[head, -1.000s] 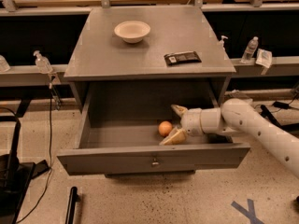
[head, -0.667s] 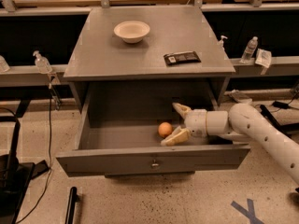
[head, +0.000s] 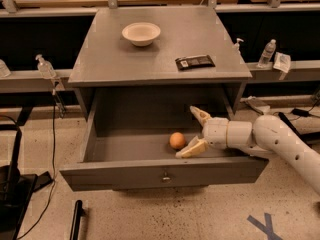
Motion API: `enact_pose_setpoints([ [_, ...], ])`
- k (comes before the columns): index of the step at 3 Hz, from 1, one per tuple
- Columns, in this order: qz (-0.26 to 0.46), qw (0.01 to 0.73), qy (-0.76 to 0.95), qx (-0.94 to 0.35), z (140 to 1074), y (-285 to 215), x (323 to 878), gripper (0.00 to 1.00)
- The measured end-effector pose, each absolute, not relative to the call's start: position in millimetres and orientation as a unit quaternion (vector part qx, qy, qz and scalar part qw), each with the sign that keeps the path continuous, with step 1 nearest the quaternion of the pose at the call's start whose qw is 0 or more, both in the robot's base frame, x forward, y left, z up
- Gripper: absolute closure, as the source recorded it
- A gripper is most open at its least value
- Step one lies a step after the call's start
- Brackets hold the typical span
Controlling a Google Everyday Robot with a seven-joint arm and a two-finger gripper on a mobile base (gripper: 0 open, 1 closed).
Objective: Place orange into top drawer
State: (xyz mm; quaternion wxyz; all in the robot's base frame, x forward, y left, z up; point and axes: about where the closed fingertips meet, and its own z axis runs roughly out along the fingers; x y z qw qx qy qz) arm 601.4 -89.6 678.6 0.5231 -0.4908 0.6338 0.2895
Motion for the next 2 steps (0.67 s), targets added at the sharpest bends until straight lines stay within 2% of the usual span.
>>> enact_pose_setpoints([
  [2,0.278,0.557,0.62,-0.478,726,-108,604,0.0],
])
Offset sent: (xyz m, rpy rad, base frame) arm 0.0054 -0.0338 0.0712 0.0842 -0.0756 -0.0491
